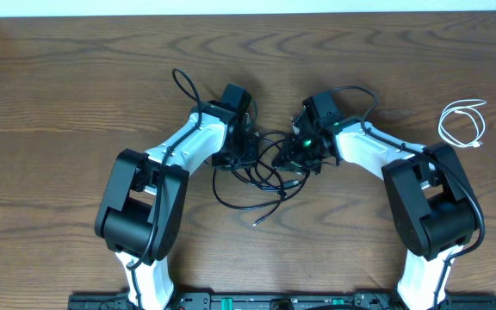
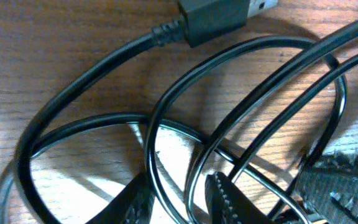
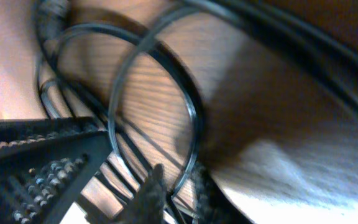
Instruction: Untangle cables
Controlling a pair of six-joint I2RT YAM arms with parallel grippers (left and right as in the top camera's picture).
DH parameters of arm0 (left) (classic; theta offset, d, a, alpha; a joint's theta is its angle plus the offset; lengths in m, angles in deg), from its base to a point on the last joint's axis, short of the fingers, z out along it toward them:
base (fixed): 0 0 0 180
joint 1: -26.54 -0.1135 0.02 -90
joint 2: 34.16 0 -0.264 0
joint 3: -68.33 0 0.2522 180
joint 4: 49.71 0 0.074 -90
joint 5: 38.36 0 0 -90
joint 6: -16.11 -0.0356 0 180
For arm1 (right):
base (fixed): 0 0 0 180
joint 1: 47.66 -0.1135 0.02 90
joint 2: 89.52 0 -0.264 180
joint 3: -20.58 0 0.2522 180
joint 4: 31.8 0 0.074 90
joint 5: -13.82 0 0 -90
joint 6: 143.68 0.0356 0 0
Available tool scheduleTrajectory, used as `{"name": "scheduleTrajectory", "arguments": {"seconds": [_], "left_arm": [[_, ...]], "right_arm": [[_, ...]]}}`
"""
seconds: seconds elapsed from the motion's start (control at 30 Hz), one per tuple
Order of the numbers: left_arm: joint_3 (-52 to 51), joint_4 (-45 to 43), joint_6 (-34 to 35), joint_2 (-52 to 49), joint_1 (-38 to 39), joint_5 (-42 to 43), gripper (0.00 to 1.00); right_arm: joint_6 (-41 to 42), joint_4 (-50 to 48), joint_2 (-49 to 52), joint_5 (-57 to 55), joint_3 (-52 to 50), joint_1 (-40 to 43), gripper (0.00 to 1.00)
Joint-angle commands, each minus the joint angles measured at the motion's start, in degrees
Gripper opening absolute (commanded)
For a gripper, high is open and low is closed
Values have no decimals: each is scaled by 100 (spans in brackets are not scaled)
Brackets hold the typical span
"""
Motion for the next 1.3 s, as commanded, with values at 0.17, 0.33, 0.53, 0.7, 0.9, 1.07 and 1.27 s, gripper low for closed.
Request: {"name": "scheduleTrajectory", "arguments": {"seconds": [0.17,0.33,0.53,0.7,0.9,1.07,1.27], "left_arm": [[-120,17,-31,-87,-7,-546,33],[-120,17,-33,-87,-7,-546,33],[-120,20,-35,-87,-7,-546,33],[-11,332,-210,-76,-116,-531,34],[304,839,-315,-72,-492,-387,52],[446,1045,-315,-70,-754,-92,52],[717,1331,-317,-70,-850,446,52]], "right_arm": [[1292,160,103,-1333,-96,-352,36],[1641,133,103,-1759,-96,-546,10],[1550,149,103,-2155,-96,-691,1],[828,282,-55,-2096,-94,-452,1],[-356,339,-490,-2087,-94,-138,1],[-968,249,-568,-1685,-94,-85,1],[-1755,-120,-570,-588,-94,-55,1]]}}
